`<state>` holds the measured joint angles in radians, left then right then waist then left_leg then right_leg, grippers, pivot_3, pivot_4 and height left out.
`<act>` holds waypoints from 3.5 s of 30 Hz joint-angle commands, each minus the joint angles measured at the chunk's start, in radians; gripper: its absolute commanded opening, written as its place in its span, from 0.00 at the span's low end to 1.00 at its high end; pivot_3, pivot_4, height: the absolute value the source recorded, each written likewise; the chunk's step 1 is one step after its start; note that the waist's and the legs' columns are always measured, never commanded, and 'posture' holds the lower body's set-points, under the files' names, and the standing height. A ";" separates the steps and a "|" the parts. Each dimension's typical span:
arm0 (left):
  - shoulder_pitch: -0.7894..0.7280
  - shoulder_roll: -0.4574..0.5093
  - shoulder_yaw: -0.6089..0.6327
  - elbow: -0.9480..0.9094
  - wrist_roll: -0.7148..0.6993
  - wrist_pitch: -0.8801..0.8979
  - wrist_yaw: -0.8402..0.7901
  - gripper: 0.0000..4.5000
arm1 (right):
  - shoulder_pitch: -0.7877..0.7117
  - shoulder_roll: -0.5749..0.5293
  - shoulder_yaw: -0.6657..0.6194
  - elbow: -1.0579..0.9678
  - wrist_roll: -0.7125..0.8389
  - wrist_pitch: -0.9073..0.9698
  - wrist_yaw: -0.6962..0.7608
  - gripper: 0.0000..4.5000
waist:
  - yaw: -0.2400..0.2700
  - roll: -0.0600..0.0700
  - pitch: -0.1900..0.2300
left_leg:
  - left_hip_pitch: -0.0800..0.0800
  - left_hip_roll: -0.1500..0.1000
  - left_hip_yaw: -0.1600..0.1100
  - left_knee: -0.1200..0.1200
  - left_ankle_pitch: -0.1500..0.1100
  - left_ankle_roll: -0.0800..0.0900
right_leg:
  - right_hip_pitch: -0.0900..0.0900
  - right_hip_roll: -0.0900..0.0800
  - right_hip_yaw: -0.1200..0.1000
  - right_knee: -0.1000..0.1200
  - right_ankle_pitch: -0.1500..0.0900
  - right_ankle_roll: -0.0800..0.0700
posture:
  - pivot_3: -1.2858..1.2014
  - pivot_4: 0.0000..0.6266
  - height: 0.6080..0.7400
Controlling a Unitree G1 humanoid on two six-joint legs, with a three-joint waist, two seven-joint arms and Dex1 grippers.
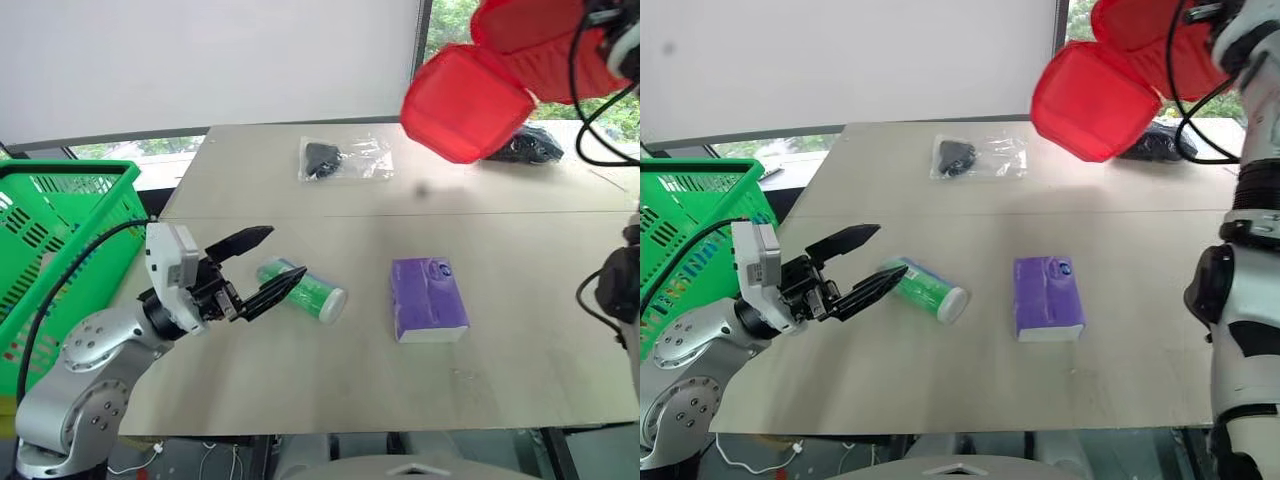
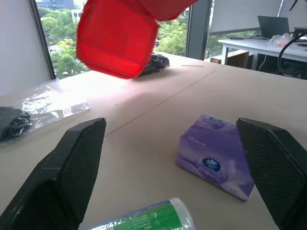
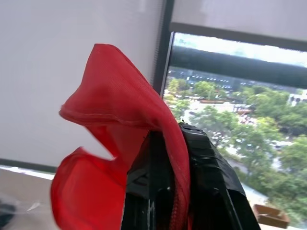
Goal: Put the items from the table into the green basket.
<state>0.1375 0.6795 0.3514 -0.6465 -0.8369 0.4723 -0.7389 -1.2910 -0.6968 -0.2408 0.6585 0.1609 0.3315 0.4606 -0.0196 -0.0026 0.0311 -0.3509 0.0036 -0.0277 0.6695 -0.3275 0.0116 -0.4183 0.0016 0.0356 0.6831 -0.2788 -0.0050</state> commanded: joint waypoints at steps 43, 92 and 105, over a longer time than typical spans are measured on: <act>-0.079 0.243 -0.282 0.381 0.504 -0.334 -0.374 1.00 | 1.056 -0.086 0.071 -1.063 0.624 0.549 0.543 0.99 | 0.003 -0.001 -0.001 | 0.008 0.001 0.002 0.004 -0.001 0.001 | 0.007 0.006 0.005 0.007 0.000 0.000 | 0.50 0.00 1.00; -0.828 0.056 -0.399 1.259 0.581 -0.563 -0.498 0.48 | 0.834 0.054 0.213 -1.084 0.670 0.472 0.465 1.00 | -0.099 -0.008 -0.001 | 0.004 0.004 -0.005 0.019 -0.003 0.006 | 0.008 0.010 0.003 0.012 0.000 0.002 | 0.48 0.00 1.00; -0.782 0.173 0.172 0.915 0.614 -0.081 0.430 0.48 | 0.643 0.284 0.272 -0.944 0.614 0.388 0.398 1.00 | -0.072 -0.011 -0.002 | 0.002 0.003 -0.005 0.017 -0.003 0.005 | 0.004 0.005 0.001 0.013 0.000 0.002 | 0.52 0.00 1.00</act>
<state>-0.6104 0.8101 0.4384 0.3033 -0.2538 0.3649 -0.4317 -0.6128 -0.4297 0.0289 -0.2865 0.7720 0.7510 0.8633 -0.0913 -0.0140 0.0292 -0.3486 0.0059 -0.0329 0.6864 -0.3305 0.0163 -0.4143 0.0063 0.0363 0.6956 -0.2783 -0.0030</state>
